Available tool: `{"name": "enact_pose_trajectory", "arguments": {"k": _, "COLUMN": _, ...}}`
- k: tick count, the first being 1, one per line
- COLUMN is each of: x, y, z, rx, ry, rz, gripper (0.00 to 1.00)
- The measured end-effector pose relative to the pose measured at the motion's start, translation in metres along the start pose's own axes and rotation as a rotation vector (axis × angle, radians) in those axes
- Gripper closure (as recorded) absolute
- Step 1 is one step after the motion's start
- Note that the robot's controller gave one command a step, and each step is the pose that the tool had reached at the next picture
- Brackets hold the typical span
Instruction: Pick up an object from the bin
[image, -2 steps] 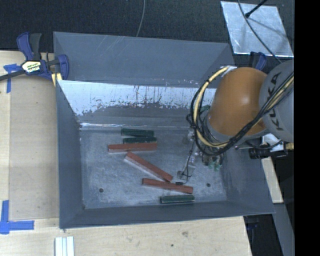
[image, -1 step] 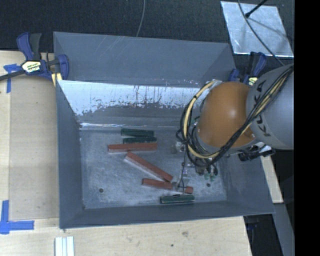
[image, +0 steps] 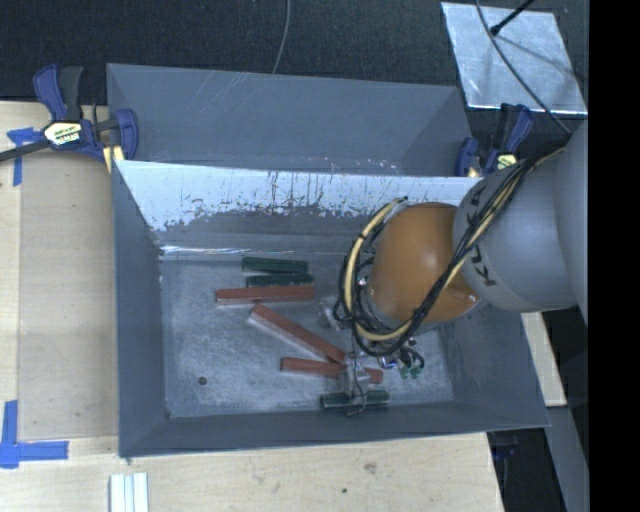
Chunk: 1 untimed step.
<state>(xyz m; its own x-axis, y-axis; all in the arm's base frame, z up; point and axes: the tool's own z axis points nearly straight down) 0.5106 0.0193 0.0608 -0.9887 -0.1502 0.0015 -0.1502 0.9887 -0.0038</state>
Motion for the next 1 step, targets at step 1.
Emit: {"name": "enact_pose_trajectory", "arguments": {"k": 1, "x": -0.0034, "y": 0.0458, "z": -0.0105, "rx": -0.005, "ry": -0.008, "rz": -0.053, "gripper": 1.00}}
